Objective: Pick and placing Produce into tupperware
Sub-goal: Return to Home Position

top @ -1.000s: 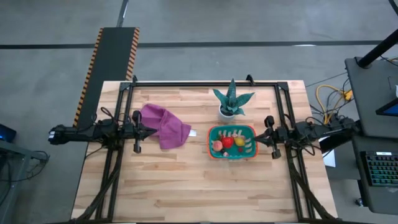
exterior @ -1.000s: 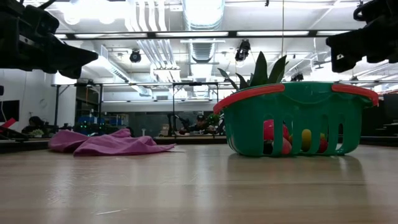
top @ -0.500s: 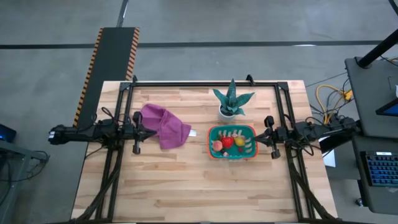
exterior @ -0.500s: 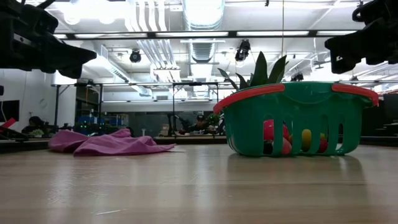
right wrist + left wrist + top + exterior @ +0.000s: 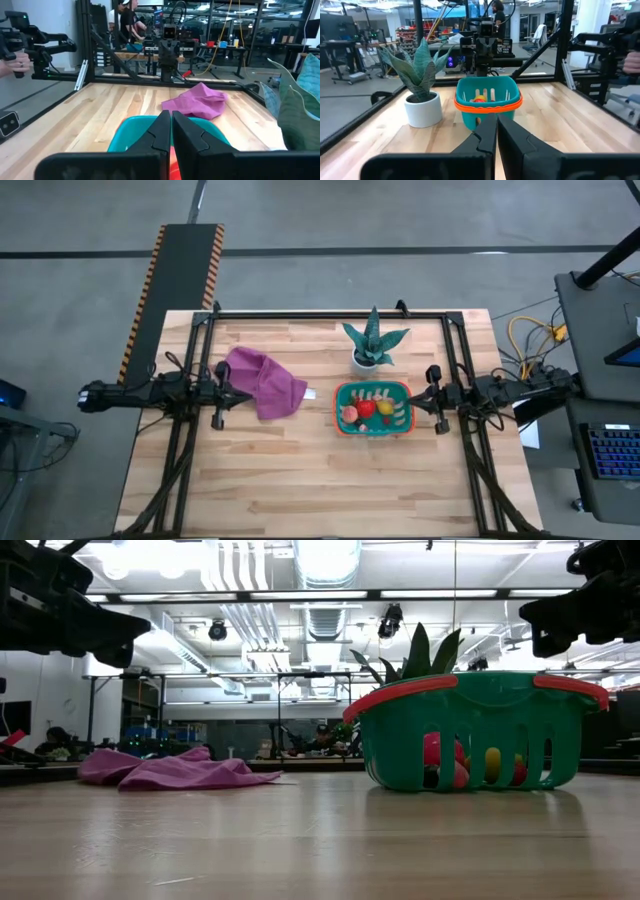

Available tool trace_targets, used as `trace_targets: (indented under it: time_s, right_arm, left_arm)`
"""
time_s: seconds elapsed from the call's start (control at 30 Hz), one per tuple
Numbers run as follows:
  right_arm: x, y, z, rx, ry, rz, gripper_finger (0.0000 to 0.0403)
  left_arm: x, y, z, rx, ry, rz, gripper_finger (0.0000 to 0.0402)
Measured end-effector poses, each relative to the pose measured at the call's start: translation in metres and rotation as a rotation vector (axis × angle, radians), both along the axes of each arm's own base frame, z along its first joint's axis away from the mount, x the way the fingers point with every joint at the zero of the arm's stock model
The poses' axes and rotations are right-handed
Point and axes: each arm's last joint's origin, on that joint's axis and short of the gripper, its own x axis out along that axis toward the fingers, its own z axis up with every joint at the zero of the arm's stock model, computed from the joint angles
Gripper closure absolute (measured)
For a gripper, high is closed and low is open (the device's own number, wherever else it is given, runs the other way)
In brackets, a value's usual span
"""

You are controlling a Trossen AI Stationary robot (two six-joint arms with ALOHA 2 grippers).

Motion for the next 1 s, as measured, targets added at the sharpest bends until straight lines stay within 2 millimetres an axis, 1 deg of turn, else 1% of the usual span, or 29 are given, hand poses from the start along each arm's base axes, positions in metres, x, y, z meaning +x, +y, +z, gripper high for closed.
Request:
trace_targets:
  time_s: [0.93, 1.0]
  right_arm:
    - [0.0005, 0.0001, -0.0005, 0.0, 0.003, 0.0, 0.0394]
    - [0.0005, 0.0002, -0.0005, 0.05, 0.006, 0.002, 0.0394]
  left_arm:
    - [0.0007, -0.0003, -0.0002, -0.012, 0.003, -0.006, 0.0402]
    - [0.0007, -0.0003, -0.0003, -0.012, 0.004, -0.006, 0.0402]
